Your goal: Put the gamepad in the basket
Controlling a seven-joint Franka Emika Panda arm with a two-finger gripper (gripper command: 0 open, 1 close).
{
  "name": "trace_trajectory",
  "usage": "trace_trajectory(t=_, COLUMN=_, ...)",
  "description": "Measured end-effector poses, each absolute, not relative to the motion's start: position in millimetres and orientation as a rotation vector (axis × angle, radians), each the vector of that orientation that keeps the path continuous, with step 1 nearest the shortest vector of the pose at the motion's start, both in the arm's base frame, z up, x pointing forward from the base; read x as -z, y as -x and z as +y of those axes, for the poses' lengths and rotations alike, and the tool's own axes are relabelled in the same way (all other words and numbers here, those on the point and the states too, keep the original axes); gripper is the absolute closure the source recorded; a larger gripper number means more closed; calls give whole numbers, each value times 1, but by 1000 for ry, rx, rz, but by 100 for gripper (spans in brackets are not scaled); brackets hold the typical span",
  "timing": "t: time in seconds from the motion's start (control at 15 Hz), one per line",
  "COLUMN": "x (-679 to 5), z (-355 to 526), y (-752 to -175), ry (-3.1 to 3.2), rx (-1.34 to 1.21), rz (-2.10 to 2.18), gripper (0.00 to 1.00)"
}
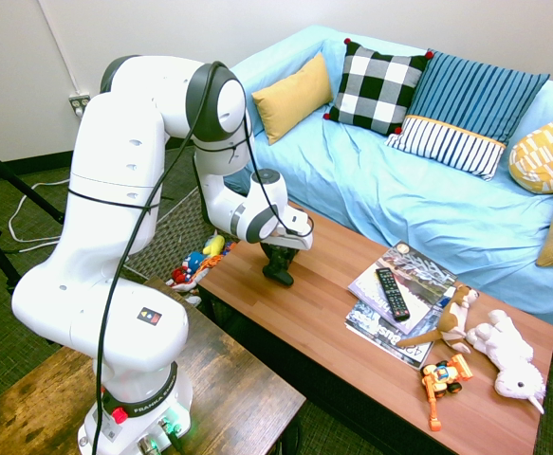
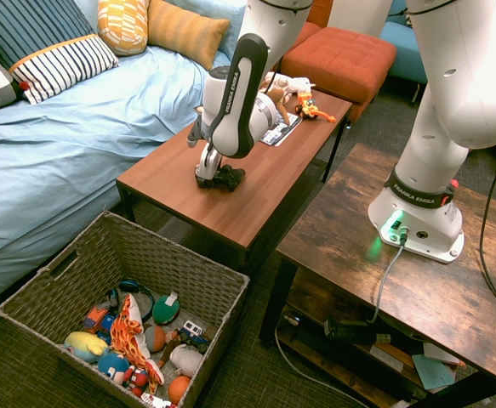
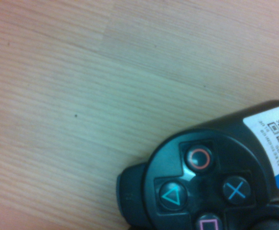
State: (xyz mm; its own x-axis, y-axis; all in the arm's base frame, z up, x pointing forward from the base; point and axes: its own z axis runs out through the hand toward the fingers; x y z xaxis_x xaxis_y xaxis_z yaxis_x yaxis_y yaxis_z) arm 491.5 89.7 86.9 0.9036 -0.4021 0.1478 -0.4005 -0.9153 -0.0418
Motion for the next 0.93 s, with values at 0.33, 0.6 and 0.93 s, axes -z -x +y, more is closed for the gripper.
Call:
trace_trajectory(t=0.33, x=-143, z=129, y=-515, ry=3040, rx=232, rz=665, gripper=100)
trace_trajectory(t=0.6, x=-205, z=245, y=-528, ry=3100, rx=254, rz=564, gripper=100)
trace_trajectory(t=0.93, x=-183, z=386, y=-536, ry=3120, rx=250, rz=474, gripper=100)
